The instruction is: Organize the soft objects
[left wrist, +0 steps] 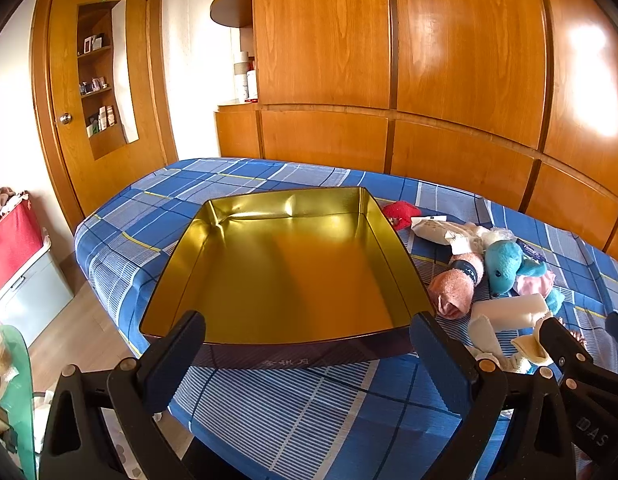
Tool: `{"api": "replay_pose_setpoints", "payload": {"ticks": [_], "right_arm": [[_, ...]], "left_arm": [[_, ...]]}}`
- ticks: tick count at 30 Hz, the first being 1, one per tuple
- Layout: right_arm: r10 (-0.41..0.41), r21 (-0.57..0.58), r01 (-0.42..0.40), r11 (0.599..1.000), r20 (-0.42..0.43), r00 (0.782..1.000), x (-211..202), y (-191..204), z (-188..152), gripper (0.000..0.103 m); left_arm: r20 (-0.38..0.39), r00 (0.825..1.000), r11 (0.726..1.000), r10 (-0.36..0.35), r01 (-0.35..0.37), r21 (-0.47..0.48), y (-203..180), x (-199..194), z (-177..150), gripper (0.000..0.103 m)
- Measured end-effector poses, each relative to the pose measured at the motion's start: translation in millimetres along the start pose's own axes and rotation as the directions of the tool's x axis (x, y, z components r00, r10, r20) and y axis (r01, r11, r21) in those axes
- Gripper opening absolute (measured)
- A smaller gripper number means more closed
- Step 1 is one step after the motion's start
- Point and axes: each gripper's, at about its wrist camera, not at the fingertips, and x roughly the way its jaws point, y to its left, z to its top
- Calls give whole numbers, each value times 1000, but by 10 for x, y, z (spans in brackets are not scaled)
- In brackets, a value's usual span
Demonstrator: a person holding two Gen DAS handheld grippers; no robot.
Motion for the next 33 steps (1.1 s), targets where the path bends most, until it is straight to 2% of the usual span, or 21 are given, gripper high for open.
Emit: {"api": "replay_pose_setpoints", "payload": {"ticks": [33], "right_arm": [[1, 5, -1, 1000, 3, 1000, 7, 19, -10, 103]], "left_arm": [[-18, 1000, 1000, 5, -5, -3, 46, 64, 2, 103]]}}
